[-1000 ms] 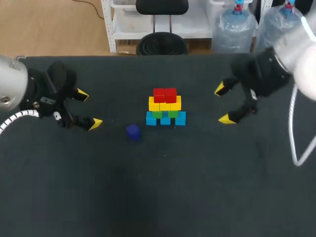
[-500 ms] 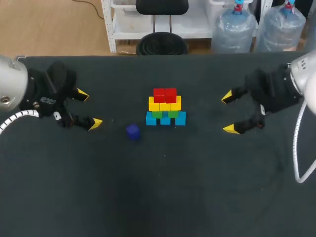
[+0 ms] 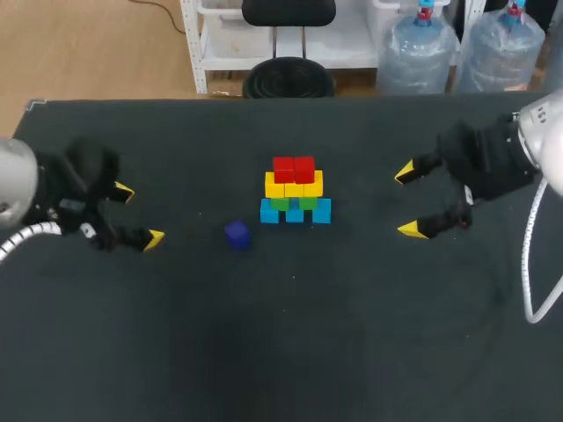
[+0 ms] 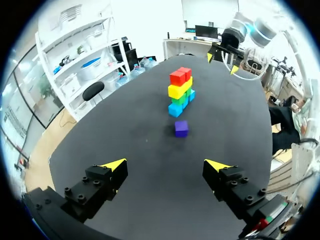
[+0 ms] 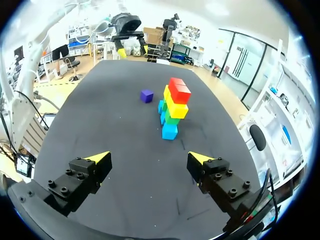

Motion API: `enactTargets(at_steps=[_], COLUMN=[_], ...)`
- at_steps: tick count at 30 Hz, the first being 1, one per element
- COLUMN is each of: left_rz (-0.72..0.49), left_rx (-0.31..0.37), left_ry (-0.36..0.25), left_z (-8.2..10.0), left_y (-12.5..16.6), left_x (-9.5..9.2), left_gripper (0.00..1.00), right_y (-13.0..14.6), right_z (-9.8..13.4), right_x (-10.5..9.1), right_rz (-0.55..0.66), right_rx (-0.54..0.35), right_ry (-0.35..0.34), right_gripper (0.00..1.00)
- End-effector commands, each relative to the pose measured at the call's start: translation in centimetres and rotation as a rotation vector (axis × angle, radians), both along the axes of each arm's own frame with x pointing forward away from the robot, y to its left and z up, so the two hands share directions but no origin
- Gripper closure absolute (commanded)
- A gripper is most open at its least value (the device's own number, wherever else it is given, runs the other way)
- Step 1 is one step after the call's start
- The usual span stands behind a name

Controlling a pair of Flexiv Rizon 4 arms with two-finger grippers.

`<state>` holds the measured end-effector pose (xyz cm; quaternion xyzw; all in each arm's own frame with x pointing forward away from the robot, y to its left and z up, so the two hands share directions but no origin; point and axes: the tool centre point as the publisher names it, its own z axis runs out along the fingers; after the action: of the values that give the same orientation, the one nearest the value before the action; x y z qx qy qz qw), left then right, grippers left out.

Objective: Place the blue cubes, place green cubes on the blue cubes, place the yellow cubes on the green cubes, then place the red cubes on the yellow cubes, and place purple cube on the red cubes.

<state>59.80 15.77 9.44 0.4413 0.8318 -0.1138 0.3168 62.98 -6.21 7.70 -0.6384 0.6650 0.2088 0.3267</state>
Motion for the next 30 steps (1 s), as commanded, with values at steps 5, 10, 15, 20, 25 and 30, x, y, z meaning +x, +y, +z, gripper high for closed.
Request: enactTargets(at_steps=[5,10,15,20,25,30], left_rz=[0.071,0.103,0.160,0.110,0.089,0.066], left_rx=[0.071,0.056,0.048,0.021,0.005,-0.003], left_ry=[-0.048,-0.024,-0.004,0.004,0.002,0.027], left_z=[-0.2,-1.2,-2.5,-3.8,-4.9,-6.0], left_y=[-4.0,-5.5,-6.8,-8.1,-8.8,-9.6], left_x=[-1.4,-0.9,0.4,1.3,1.6,1.7], left_gripper=[0.00,0.00,0.00,0.00,0.00,0.00], right_y=[0.0,0.0,0.0,0.0,0.0,0.0], right_z=[-0.1,-0.1,-0.1,-0.1,-0.1,-0.1], right_x=[0.1,0.1,0.1,0.1,0.1,0.1], right_rz=[0.002,0.002,0.002,0.002,0.002,0.002], right_rx=[0.003,0.003,0.003,0.003,0.003,0.003], right_ry=[0.000,0.000,0.000,0.000,0.000,0.000], right_gripper=[0.00,0.00,0.00,0.00,0.00,0.00])
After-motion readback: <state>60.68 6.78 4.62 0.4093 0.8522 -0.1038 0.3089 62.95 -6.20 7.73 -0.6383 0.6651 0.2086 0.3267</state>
